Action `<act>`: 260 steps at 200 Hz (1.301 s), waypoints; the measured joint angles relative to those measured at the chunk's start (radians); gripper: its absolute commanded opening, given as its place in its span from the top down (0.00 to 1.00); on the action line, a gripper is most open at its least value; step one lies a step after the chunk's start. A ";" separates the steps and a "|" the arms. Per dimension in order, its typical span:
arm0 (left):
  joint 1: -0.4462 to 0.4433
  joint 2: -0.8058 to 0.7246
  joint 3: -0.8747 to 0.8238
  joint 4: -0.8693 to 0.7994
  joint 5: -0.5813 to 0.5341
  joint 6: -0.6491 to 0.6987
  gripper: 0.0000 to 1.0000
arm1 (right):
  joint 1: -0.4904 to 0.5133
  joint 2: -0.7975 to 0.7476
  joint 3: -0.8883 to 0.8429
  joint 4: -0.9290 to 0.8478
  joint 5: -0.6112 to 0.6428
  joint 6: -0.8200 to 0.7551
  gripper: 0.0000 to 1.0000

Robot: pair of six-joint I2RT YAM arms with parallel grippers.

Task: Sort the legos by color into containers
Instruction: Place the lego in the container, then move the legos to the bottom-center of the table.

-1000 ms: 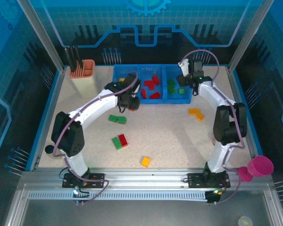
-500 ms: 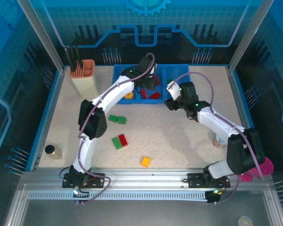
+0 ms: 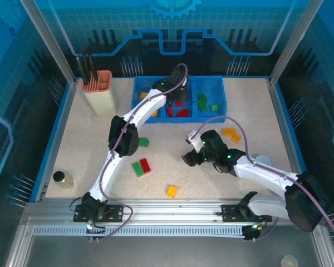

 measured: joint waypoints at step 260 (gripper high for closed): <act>0.106 -1.240 -0.917 0.135 -0.137 0.209 0.19 | 0.281 0.694 0.692 -0.253 -0.142 0.387 0.26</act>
